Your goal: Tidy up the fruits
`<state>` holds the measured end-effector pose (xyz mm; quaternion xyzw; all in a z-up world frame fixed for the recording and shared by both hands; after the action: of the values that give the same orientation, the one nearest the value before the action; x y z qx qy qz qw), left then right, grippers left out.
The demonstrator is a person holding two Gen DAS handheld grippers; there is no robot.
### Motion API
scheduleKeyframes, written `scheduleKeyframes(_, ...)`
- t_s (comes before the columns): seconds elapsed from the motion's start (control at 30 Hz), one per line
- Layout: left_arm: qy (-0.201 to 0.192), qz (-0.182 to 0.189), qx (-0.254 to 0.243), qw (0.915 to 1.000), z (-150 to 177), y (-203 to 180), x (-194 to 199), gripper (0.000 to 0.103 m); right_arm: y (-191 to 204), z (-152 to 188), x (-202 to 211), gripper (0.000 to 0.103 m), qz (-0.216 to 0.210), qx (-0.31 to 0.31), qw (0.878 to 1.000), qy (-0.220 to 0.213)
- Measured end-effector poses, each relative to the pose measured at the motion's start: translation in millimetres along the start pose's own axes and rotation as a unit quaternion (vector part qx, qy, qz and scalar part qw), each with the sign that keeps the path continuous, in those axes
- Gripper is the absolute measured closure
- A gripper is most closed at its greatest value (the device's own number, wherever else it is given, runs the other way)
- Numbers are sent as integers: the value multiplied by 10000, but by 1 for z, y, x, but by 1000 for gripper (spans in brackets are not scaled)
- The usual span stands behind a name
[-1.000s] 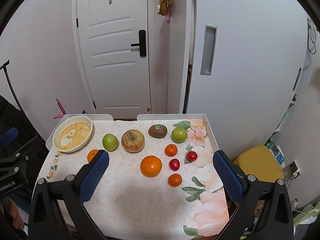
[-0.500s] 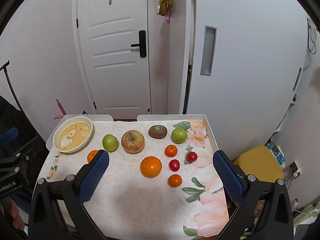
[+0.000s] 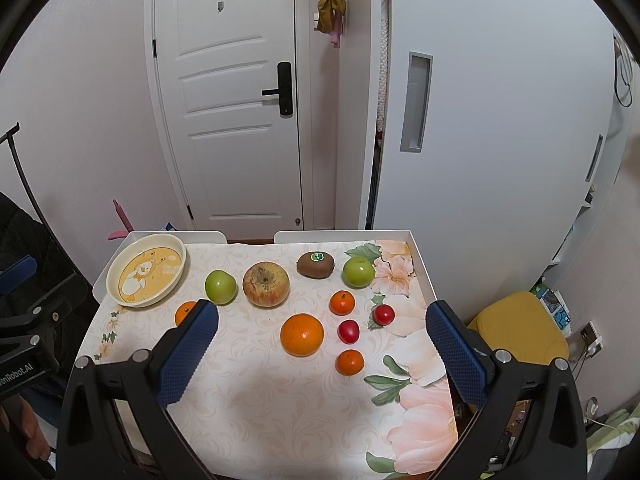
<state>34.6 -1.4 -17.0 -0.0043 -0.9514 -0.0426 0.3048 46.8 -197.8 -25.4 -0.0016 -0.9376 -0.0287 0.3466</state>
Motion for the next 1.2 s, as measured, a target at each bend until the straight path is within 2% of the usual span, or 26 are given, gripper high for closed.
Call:
scheduleKeyframes(0.83, 36, 0, 33, 10000, 1, 5, -3, 0, 1, -1, 0, 0, -27, 2, 10000, -6)
scheduleKeyframes(1.0, 143, -93, 93, 9998, 9, 7, -11, 0, 2, 4, -5, 0, -80, 51, 9999, 138)
scheduleKeyframes(1.2, 338, -73, 18, 9994, 20, -2, -27, 0, -2, 22, -27, 0, -204, 92, 9984, 525)
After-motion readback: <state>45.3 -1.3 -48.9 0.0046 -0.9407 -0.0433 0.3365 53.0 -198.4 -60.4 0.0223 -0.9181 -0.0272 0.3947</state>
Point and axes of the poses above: each gripper's, at about its wrist camera, not at the fingertips, and x roughly against the way its jaws point, y to its left, z to its underside, the point moved 4 cm from there along -x, roughly the way its jaws point, and after that the axes turned 4 degrees about -x, right-handed, at the moved point
